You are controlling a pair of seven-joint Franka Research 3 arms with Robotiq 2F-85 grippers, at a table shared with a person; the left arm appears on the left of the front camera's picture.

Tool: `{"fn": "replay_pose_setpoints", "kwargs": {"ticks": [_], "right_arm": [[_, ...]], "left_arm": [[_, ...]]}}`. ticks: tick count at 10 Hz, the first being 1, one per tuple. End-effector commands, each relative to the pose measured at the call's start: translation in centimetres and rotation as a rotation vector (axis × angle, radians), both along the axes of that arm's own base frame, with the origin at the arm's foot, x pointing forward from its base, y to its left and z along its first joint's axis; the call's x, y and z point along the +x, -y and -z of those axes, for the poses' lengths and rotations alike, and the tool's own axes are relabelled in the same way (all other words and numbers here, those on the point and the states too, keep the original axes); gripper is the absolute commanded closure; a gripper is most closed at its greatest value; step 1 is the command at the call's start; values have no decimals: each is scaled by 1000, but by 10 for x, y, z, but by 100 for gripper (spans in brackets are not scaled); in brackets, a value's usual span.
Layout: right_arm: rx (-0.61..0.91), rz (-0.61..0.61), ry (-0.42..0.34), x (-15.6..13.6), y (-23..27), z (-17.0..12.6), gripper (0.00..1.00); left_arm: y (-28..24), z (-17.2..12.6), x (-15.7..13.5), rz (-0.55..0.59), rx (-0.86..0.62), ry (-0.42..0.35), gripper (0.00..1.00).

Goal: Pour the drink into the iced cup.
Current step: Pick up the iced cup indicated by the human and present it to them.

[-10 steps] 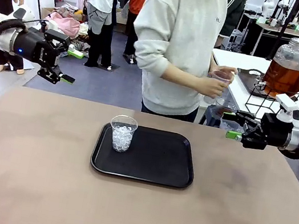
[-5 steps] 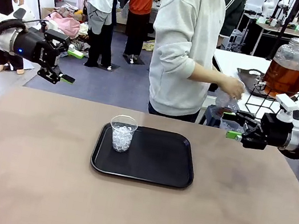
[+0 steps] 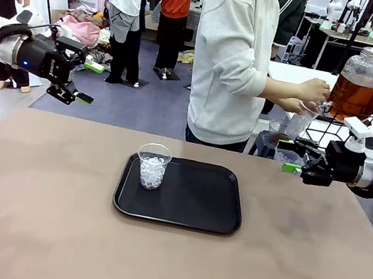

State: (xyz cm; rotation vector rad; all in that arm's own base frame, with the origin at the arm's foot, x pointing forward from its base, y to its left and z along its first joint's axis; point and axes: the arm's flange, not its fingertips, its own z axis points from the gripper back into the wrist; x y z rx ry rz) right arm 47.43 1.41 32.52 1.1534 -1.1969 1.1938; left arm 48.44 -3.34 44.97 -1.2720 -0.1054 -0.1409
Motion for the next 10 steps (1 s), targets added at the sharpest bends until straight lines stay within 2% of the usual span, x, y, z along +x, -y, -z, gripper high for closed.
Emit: {"fn": "replay_pose_setpoints", "kwargs": {"ticks": [1, 10], "right_arm": [[-1, -2, -1, 2, -1, -3, 0], [-1, -2, -1, 2, -1, -3, 0]], "left_arm": [[1, -2, -1, -7, 1, -5, 0], [1, -2, -1, -7, 1, -5, 0]]}}
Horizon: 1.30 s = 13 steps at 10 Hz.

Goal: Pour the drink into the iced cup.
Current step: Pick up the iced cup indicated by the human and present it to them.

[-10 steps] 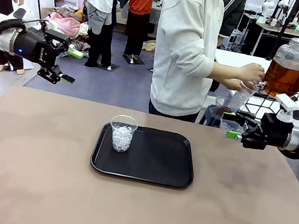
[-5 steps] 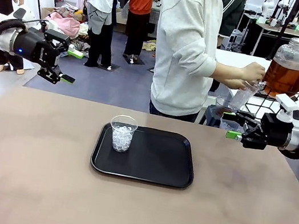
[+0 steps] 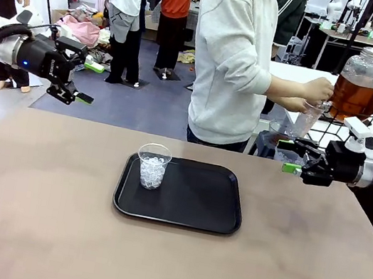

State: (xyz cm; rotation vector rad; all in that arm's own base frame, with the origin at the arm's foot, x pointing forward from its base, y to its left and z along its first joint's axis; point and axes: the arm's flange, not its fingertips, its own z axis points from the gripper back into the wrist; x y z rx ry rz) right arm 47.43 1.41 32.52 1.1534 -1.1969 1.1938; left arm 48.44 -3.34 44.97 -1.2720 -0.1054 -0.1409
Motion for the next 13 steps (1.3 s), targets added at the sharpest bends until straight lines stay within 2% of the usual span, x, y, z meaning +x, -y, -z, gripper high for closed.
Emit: {"fn": "replay_pose_setpoints", "kwargs": {"ticks": [1, 13], "right_arm": [[-1, -2, -1, 2, -1, -3, 0], [-1, -2, -1, 2, -1, -3, 0]], "left_arm": [[1, -2, -1, -7, 1, -5, 0], [1, -2, -1, -7, 1, -5, 0]]}}
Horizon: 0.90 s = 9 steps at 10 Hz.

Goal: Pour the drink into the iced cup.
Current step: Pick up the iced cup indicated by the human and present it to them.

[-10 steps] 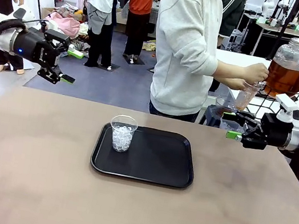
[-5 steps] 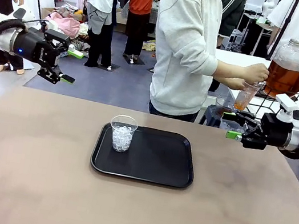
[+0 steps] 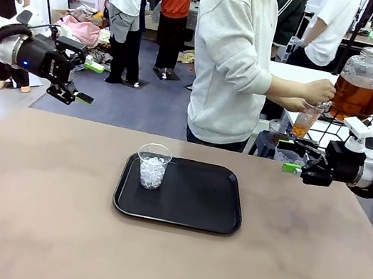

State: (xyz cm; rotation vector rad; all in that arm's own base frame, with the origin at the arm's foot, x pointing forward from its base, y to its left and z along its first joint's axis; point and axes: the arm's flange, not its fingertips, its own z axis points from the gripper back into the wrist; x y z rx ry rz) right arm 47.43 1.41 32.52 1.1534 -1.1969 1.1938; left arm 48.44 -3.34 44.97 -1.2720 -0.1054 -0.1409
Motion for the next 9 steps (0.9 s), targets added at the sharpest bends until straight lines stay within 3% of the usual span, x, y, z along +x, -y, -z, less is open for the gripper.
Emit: {"fn": "replay_pose_setpoints", "kwargs": {"ticks": [1, 9], "right_arm": [[-1, -2, -1, 2, -1, -3, 0], [-1, -2, -1, 2, -1, -3, 0]], "left_arm": [[1, -2, -1, -7, 1, -5, 0], [1, -2, -1, -7, 1, -5, 0]]}}
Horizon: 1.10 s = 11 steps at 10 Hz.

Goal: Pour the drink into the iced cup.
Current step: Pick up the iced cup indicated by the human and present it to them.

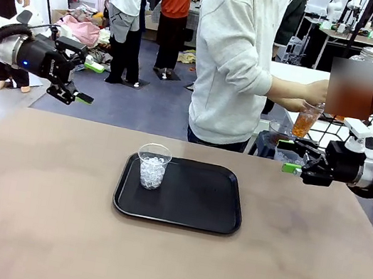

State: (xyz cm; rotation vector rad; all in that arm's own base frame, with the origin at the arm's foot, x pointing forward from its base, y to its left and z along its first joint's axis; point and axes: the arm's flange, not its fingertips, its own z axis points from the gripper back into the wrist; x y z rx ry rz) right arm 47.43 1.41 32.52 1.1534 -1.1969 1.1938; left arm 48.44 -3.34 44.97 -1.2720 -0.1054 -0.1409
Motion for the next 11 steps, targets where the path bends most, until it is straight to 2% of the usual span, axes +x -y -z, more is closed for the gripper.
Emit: {"fn": "replay_pose_setpoints", "kwargs": {"ticks": [1, 11], "right_arm": [[-1, -2, -1, 2, -1, -3, 0], [-1, -2, -1, 2, -1, -3, 0]], "left_arm": [[1, -2, -1, -7, 1, -5, 0], [1, -2, -1, -7, 1, -5, 0]]}}
